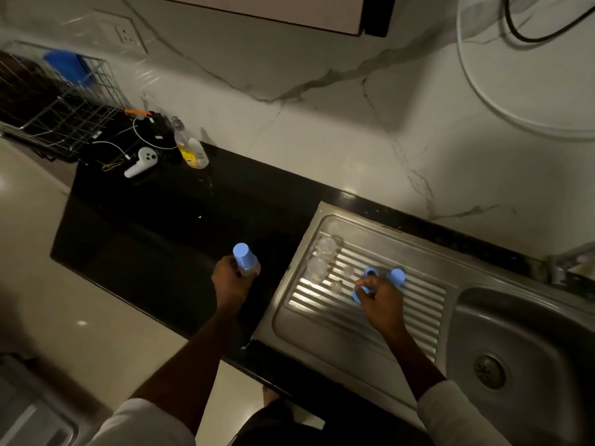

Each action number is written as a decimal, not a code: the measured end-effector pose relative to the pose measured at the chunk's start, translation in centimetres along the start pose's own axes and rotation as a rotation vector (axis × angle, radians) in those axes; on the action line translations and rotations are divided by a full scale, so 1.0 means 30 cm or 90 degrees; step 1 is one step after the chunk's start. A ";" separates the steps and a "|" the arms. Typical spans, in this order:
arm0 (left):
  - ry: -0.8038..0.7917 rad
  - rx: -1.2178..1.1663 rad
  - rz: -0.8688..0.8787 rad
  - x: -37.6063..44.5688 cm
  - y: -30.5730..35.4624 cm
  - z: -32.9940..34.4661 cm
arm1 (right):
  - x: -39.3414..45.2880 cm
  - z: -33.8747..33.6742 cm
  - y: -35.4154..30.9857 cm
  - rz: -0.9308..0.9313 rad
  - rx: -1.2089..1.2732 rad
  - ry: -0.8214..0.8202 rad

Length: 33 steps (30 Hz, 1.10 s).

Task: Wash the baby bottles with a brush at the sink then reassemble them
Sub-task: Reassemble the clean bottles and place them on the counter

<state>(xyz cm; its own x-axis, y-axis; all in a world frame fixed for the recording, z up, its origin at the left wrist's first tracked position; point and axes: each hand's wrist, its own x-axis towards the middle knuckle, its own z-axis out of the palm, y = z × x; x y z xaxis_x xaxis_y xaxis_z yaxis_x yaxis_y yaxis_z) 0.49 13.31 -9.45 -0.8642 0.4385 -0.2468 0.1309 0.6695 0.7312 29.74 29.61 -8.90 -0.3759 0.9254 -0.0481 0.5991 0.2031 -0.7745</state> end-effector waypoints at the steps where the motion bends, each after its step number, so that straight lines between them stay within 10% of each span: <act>1: 0.003 -0.003 0.005 -0.006 -0.013 0.000 | -0.005 -0.006 0.008 0.003 0.000 0.000; 8: 0.066 0.049 0.092 -0.224 -0.100 0.061 | -0.018 -0.070 0.074 0.023 0.000 0.041; 17: -0.252 0.272 0.555 -0.318 0.101 0.280 | 0.065 -0.013 0.102 -0.138 -0.393 -0.075; 23: -0.291 0.451 0.656 -0.279 0.208 0.516 | 0.068 0.037 0.150 -0.224 -0.561 -0.105; 33: -0.232 0.274 0.403 -0.289 0.130 0.585 | 0.037 0.039 0.172 -0.300 -0.544 -0.088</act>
<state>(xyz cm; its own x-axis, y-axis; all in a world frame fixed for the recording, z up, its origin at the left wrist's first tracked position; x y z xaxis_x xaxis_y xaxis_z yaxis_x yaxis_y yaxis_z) 17.00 22.65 -15.60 -0.3647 0.9239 -0.1155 0.7745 0.3699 0.5132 31.57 31.30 -13.68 -0.7537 0.6564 0.0326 0.6561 0.7544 -0.0195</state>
